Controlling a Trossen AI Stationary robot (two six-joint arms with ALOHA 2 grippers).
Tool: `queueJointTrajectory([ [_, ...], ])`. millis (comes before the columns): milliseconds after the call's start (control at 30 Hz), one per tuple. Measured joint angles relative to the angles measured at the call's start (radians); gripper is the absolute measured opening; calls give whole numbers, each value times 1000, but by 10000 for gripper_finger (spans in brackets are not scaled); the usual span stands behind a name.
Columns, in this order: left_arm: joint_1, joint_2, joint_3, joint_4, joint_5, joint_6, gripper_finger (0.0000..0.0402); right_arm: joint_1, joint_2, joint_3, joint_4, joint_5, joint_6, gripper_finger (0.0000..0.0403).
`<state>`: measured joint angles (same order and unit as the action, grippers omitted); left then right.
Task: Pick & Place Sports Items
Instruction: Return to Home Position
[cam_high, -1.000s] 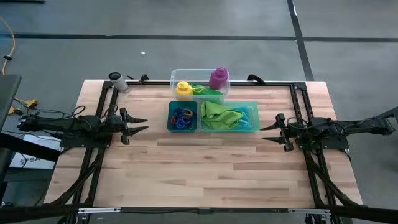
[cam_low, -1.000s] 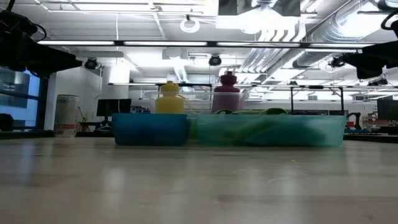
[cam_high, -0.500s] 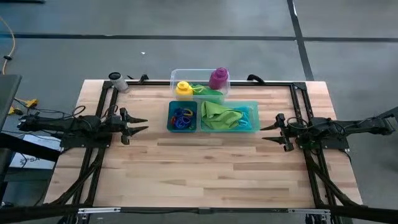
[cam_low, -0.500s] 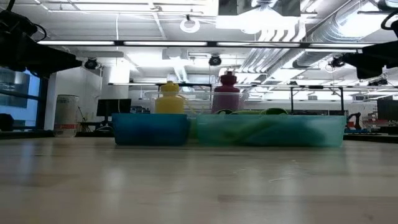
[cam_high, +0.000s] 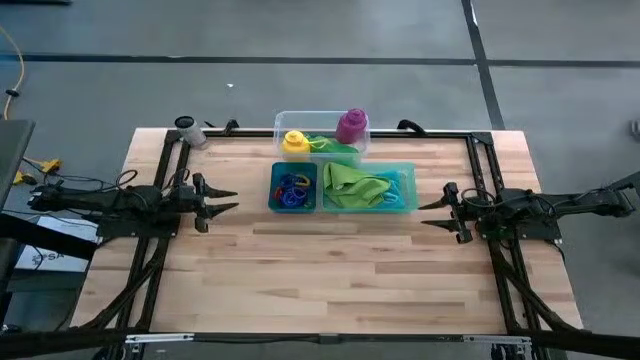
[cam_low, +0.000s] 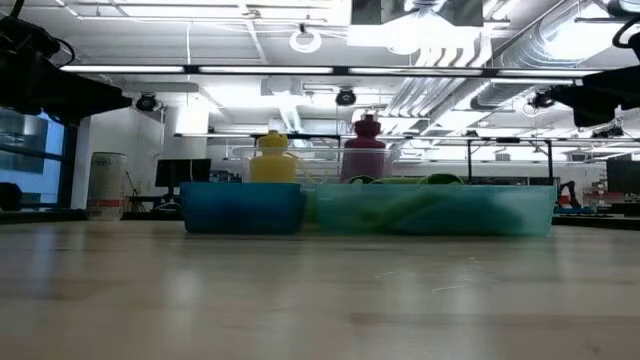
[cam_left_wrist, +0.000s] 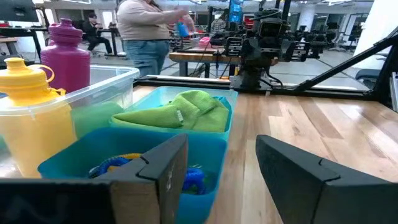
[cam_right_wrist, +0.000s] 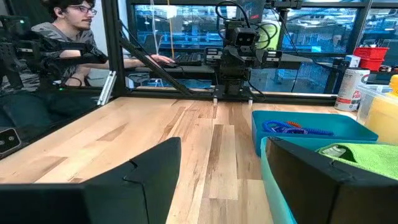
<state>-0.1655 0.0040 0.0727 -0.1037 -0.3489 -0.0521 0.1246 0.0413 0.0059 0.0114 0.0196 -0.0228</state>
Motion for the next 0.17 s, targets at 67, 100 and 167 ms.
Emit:
queueJointTrajectory([
  [67,0,0,0,0,0,0,153,0,0,0,0,0,0,189],
  [100,0,0,0,0,0,0,153,0,0,0,0,0,0,189],
  [167,0,0,0,0,0,0,153,0,0,0,0,0,0,189],
])
